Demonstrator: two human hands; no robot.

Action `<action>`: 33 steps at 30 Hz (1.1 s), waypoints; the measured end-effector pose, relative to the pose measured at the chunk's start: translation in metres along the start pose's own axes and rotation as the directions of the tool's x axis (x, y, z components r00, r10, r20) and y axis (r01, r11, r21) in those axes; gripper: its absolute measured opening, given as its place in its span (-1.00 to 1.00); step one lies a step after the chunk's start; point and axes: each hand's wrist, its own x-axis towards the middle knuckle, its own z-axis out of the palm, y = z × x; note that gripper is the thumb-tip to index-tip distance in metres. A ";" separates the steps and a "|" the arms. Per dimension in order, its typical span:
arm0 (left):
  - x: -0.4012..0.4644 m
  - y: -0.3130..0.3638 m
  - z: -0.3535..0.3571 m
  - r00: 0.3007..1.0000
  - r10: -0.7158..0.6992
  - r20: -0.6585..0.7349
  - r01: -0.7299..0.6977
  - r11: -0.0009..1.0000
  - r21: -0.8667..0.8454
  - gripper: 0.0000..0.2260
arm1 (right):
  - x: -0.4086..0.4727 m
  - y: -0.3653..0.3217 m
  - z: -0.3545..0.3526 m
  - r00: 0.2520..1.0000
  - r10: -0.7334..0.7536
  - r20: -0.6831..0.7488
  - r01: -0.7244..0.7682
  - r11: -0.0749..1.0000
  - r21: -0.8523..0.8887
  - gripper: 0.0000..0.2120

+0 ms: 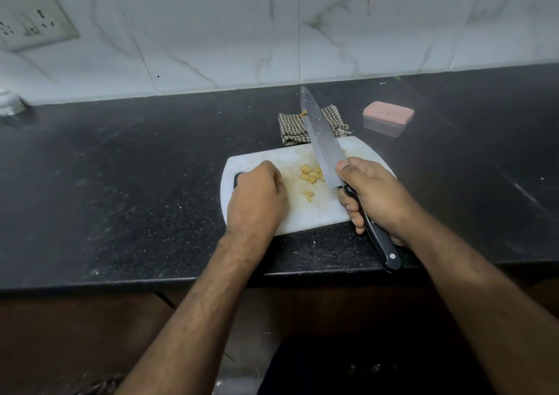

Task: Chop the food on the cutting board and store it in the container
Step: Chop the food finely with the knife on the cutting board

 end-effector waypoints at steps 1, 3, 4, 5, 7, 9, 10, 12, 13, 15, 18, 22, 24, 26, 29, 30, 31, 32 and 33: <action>-0.001 -0.003 0.002 1.000 0.002 -0.021 -0.003 1.000 -0.031 -0.88 | 0.000 0.000 0.000 1.000 0.000 -0.003 0.000 1.000 0.008 -0.72; -0.006 -0.006 0.004 0.999 0.030 -0.046 -0.034 0.996 -0.078 -0.85 | 0.000 0.000 -0.001 1.000 0.000 -0.006 0.000 1.000 0.017 -0.72; -0.008 -0.007 0.004 0.997 0.058 -0.054 -0.063 0.994 -0.088 -0.82 | 0.000 0.001 -0.001 1.000 0.002 -0.008 -0.002 1.000 0.020 -0.73; -0.010 -0.008 0.004 0.994 0.092 -0.066 -0.098 0.991 -0.092 -0.80 | 0.000 0.000 -0.001 1.000 0.003 -0.010 -0.003 1.000 0.024 -0.73; -0.012 -0.007 0.004 0.984 0.162 -0.076 -0.170 0.980 -0.103 -0.83 | 0.000 0.000 -0.002 1.000 0.004 -0.012 -0.003 0.999 0.032 -0.74; -0.011 -0.005 0.004 0.969 0.245 -0.040 -0.248 0.961 -0.122 -0.86 | 0.001 0.000 -0.002 1.000 0.006 -0.012 -0.005 0.999 0.035 -0.74; -0.010 -0.002 0.005 0.958 0.286 -0.001 -0.284 0.952 -0.119 -0.86 | 0.001 0.000 -0.002 1.000 0.009 -0.011 -0.008 0.999 0.035 -0.74; -0.008 0.005 0.009 0.942 0.326 0.075 -0.319 0.943 -0.097 -0.86 | 0.002 0.001 -0.002 1.000 0.014 -0.002 -0.014 1.000 0.024 -0.75; -0.007 0.008 0.011 0.941 0.324 0.095 -0.317 0.945 -0.086 -0.87 | 0.003 0.001 -0.002 1.000 0.016 0.003 -0.016 1.000 0.013 -0.75; -0.005 0.012 0.013 0.947 0.308 0.095 -0.303 0.951 -0.062 -0.89 | 0.002 0.001 -0.001 1.000 0.015 0.006 -0.015 1.000 -0.006 -0.75; -0.001 0.008 0.012 0.950 0.307 0.057 -0.308 0.951 0.026 -0.87 | 0.002 0.002 0.000 1.000 0.016 -0.002 -0.016 0.999 -0.029 -0.74; 0.006 -0.003 0.006 0.956 0.293 -0.023 -0.289 0.950 0.120 -0.89 | 0.002 0.002 0.000 1.000 0.014 -0.009 -0.014 0.999 -0.044 -0.74; 0.008 -0.007 0.004 0.961 0.272 -0.039 -0.268 0.959 0.095 -0.89 | 0.002 0.001 0.000 1.000 0.019 -0.011 -0.020 0.999 -0.047 -0.73; 0.008 -0.007 0.005 0.954 0.294 -0.057 -0.287 0.952 0.108 -0.88 | 0.002 0.002 0.000 0.999 0.024 -0.022 -0.025 0.998 -0.053 -0.70; 0.004 0.004 0.011 0.929 0.362 -0.080 -0.347 0.925 0.158 -0.86 | 0.003 0.002 -0.001 0.999 0.026 -0.040 -0.028 0.999 -0.042 -0.66; 0.003 0.009 0.014 0.926 0.370 -0.072 -0.355 0.920 0.167 -0.84 | 0.003 0.001 -0.001 0.999 0.026 -0.043 -0.027 0.999 -0.037 -0.66; 0.002 0.013 0.017 0.928 0.368 -0.055 -0.354 0.919 0.172 -0.81 | 0.003 0.002 -0.001 0.999 0.024 -0.044 -0.026 0.999 -0.033 -0.66; 0.002 0.017 0.020 0.933 0.359 -0.032 -0.348 0.920 0.178 -0.77 | 0.002 0.001 -0.001 0.999 0.022 -0.041 -0.023 0.999 -0.030 -0.67; 0.002 0.019 0.023 0.938 0.346 -0.010 -0.338 0.922 0.187 -0.75 | 0.001 0.001 0.000 0.999 0.021 -0.037 -0.022 0.999 -0.030 -0.68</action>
